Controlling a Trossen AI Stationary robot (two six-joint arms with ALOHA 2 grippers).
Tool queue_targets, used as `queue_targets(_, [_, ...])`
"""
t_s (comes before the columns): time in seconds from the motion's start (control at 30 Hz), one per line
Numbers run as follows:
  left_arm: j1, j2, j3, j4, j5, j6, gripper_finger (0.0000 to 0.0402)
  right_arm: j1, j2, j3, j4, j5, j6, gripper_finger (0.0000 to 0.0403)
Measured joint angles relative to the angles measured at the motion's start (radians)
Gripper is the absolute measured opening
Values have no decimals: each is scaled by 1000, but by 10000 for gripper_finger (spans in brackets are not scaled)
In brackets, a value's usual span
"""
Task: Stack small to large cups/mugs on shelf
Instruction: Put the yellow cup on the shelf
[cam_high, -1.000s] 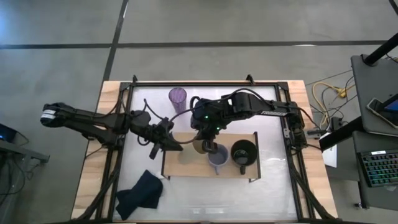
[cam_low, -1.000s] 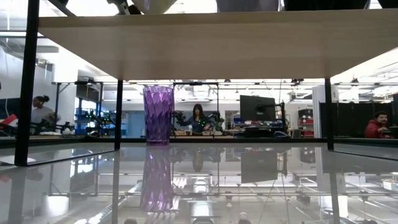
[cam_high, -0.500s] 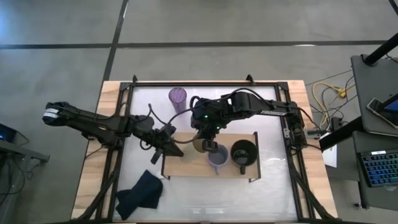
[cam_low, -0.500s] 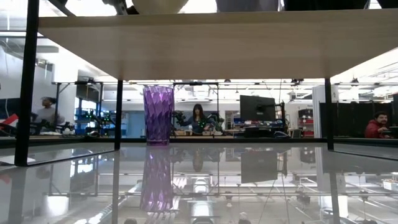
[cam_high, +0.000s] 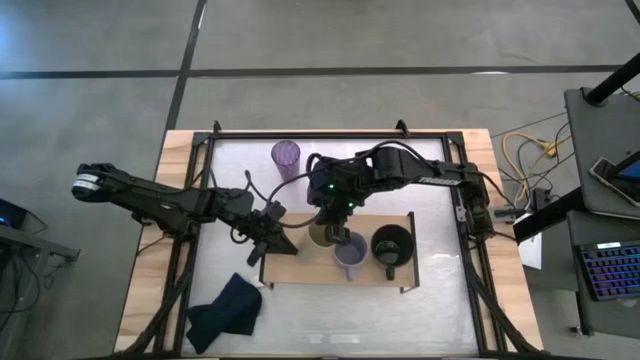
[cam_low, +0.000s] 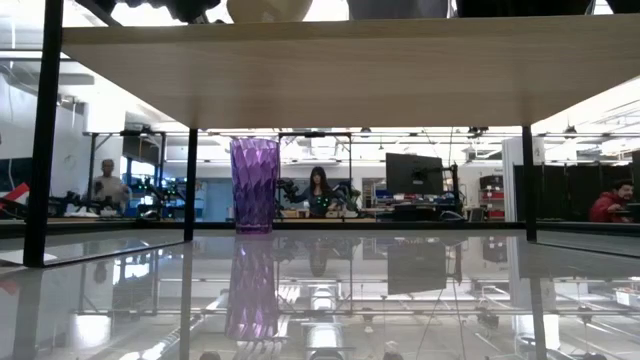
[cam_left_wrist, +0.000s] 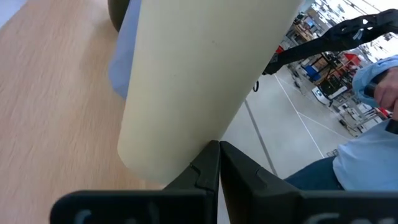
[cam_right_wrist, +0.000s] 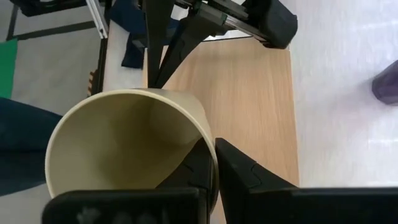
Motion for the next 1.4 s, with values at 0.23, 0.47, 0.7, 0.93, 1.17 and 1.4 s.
queue_targets(0.23, [-1,-3,0,-4,-9,0,0,3,0,-13,2,-6,16,9])
queue_targets(0.47, [-1,-1,0,-3,-28,-1,0,5,0,-58,19,-3,35,15])
queue_targets(0.7, [-2,-1,0,-3,-27,-25,0,4,0,-68,45,18,43,57])
queue_targets(0.93, [-2,-1,-1,-3,-22,-26,0,6,-1,-69,47,14,43,82])
queue_targets(1.17, [-2,-1,-2,-2,-20,-26,0,8,-1,-77,87,-38,49,83])
queue_targets(1.4, [-2,-1,-2,-8,-24,-26,0,8,-1,-77,90,-29,34,89])
